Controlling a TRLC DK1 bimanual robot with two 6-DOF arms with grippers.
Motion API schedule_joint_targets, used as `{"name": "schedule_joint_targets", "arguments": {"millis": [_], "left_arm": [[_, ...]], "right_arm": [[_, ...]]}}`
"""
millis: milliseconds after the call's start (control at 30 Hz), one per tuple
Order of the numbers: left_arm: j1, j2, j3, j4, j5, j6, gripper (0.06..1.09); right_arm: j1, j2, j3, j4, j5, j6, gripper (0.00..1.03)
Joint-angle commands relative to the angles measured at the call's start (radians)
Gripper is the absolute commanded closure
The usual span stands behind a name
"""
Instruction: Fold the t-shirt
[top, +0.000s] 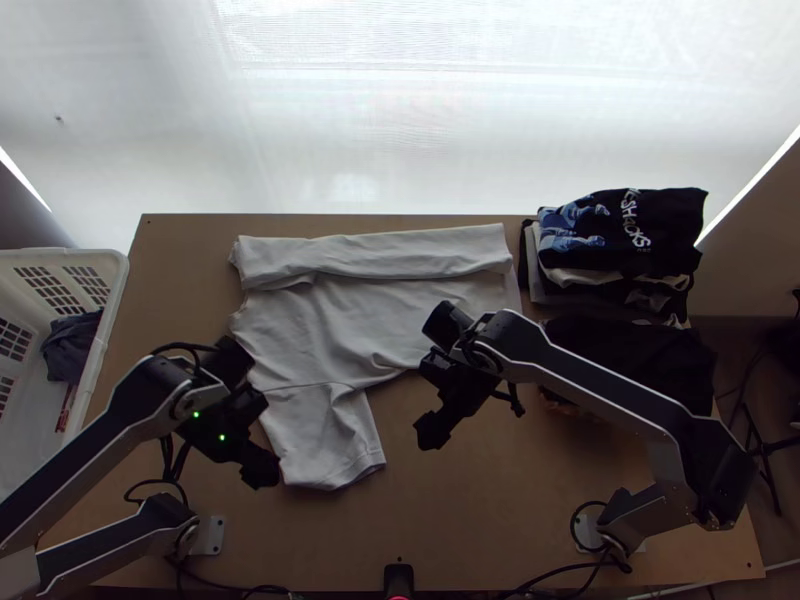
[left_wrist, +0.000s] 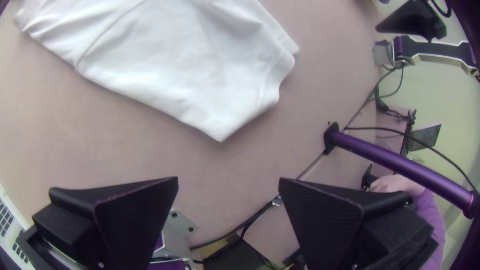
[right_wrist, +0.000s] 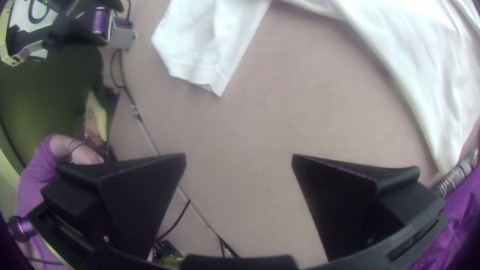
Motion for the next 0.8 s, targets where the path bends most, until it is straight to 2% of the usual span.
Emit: {"name": "schedule_joint_targets", "arguments": {"millis": [0, 200, 433, 567, 767], "left_arm": [[-0.171, -0.009, -0.067, 0.023, 0.01, -0.05, 0.11], [-0.165, -0.064, -0.122, 0.268, -0.004, -0.073, 0.11], [-0.188, 0.117, -0.11, 0.222, 0.001, -0.071, 0.11], [-0.196, 0.164, -0.115, 0.181, -0.002, -0.036, 0.11], [-0.194, 0.219, -0.13, 0.196, -0.004, -0.019, 0.11]], "right_arm": [[0.02, 0.007, 0.02, -0.017, -0.001, -0.015, 0.05], [-0.035, -0.032, 0.027, -0.06, 0.0, -0.051, 0.05], [-0.145, -0.099, 0.039, -0.094, 0.0, -0.066, 0.05], [-0.177, -0.119, 0.039, -0.117, 0.0, -0.083, 0.05], [-0.2, -0.128, 0.029, -0.129, -0.001, -0.097, 0.05]]}}
